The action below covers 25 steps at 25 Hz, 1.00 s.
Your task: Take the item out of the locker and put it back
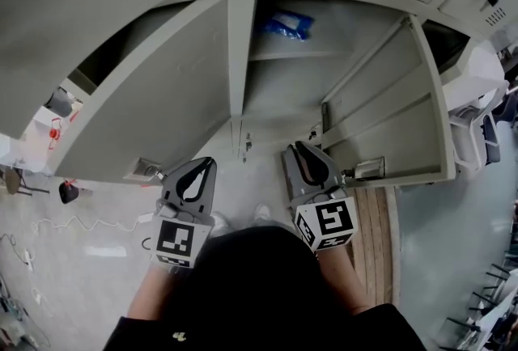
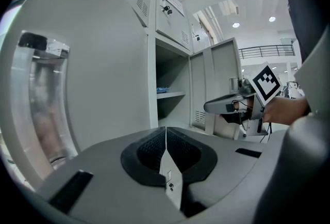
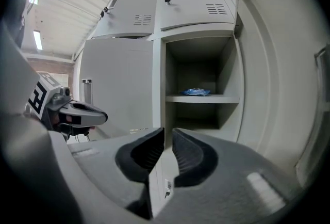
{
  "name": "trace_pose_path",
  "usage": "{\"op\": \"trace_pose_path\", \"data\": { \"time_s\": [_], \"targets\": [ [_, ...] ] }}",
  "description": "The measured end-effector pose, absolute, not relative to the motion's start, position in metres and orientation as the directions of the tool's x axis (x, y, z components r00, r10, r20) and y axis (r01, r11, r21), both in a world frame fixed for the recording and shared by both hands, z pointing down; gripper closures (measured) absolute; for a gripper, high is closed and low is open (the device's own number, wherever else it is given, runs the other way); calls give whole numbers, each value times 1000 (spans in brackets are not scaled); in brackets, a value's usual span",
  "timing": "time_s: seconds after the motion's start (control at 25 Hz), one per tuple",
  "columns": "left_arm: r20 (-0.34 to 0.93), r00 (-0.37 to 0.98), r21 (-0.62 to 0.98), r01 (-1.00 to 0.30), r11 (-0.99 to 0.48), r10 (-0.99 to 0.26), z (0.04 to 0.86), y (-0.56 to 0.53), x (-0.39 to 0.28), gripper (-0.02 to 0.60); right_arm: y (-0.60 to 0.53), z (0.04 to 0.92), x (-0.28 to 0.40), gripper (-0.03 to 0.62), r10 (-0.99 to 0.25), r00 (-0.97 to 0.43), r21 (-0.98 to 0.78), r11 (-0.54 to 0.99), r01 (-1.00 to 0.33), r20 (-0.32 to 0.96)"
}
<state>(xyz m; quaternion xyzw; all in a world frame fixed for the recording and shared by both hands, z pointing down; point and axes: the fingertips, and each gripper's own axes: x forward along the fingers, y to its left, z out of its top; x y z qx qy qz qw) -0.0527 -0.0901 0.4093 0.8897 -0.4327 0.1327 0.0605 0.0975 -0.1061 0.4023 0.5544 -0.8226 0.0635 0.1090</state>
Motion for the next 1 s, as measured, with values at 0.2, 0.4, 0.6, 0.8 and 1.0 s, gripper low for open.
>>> {"op": "trace_pose_path", "data": {
  "time_s": [0.2,0.4,0.6,0.8,1.0],
  "targets": [
    [289,591,-13,-784,-620,-753,410,-90,-51,569,-97,405,102,548,-894,-372,11,387,-922,250],
    [288,587,-11,-788,-616,-756,410,-90,-50,568,-93,408,104,548,-890,-382,4,395,-919,248],
    [291,586,-11,-788,-616,-756,411,-89,-49,568,-91,409,105,548,-886,-392,8,407,-914,249],
    [295,585,-7,-790,-613,-756,412,-88,-47,568,-88,413,104,549,-876,-404,20,424,-906,265],
    [295,586,-11,-788,-616,-755,413,-88,-47,569,-87,414,103,549,-875,-403,20,424,-906,267]
  ]
}}
